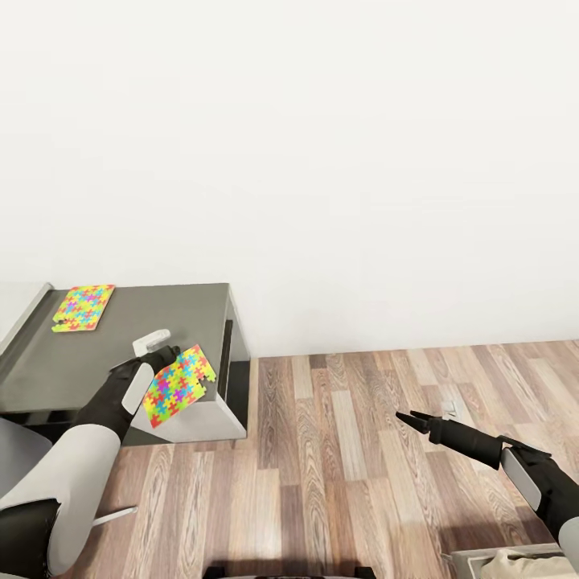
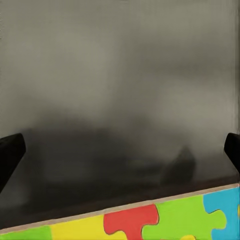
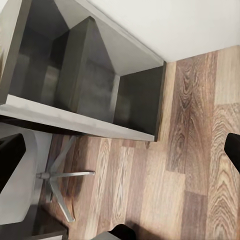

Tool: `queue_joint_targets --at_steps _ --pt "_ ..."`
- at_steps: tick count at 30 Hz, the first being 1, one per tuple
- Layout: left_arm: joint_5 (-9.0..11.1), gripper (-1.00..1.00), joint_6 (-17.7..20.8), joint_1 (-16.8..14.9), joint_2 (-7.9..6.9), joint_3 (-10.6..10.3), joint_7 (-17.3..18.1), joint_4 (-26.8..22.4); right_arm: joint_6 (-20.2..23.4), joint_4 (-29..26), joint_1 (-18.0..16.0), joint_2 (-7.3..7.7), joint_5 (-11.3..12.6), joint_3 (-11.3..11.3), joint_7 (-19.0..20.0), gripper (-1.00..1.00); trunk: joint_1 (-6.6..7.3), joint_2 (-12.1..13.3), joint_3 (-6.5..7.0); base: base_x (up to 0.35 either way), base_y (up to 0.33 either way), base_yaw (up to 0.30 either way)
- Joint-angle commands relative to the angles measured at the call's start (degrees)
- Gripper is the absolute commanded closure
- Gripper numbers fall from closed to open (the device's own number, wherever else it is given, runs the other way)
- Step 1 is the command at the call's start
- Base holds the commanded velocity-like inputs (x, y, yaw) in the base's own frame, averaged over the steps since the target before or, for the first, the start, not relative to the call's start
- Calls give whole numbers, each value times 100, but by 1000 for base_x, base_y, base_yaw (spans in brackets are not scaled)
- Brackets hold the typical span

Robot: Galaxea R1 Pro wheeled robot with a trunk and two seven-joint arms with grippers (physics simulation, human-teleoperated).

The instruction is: Put all the toys in the child's room - the three board games (two on the bed and one on the table), the two jigsaw puzzles on the table, and the tennis ball on the table - inside the toy box on the table in the child's room.

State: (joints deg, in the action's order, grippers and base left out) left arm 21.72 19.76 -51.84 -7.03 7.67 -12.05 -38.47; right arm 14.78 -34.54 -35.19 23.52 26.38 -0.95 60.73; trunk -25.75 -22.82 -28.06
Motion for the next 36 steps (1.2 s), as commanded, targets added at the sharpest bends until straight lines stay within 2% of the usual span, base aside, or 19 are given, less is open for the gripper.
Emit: queue_joint_targets --at_steps 1,17,21,24,28,30,32,33,34,35,36 --pt "60 -100 27 -2 3 -3 -35 -21 60 0 -2 4 52 -10 10 -100 -3 -10 -8 -56 0 0" --pt "60 -100 30 -2 1 -1 -35 -62 60 0 1 4 52 -10 10 -100 -3 -10 -8 -34 0 0" --pt "68 -100 81 -2 -20 13 -29 -301 56 0 -2 4 52 -10 10 -100 -3 -10 -8 0 0 0" --pt "90 -100 216 0 -44 130 -27 -703 54 0 -1 3 52 -10 10 -100 -3 -10 -8 0 0 0" --pt "203 -100 914 13 -59 537 -20 -1466 53 0 -2 3 52 -12 10 -100 -3 -10 -8 0 0 0" --pt "360 -100 1769 25 -66 1033 6 -2170 52 0 -2 2 52 -16 10 -100 -3 -10 -8 0 0 0" --pt "456 -100 2210 30 -68 1274 45 -2500 52 0 0 -1 52 -17 10 -100 -3 -10 -8 0 0 0" --pt "555 -100 2661 37 -69 1483 107 -2818 51 0 -2 -1 52 -18 10 -100 -3 -10 -8 0 0 0" --pt "602 -100 2886 42 -69 1572 151 -2969 51 0 -3 0 52 -18 10 -100 -3 -10 -8 0 0 0" --pt "694 -100 3306 50 -73 1719 261 -3252 51 0 -2 0 52 -18 10 -100 -3 -10 -8 0 0 0" --pt "738 -100 3469 56 -74 1774 325 -3386 53 0 -3 -1 52 -18 10 -100 -3 -10 -8 0 0 0"
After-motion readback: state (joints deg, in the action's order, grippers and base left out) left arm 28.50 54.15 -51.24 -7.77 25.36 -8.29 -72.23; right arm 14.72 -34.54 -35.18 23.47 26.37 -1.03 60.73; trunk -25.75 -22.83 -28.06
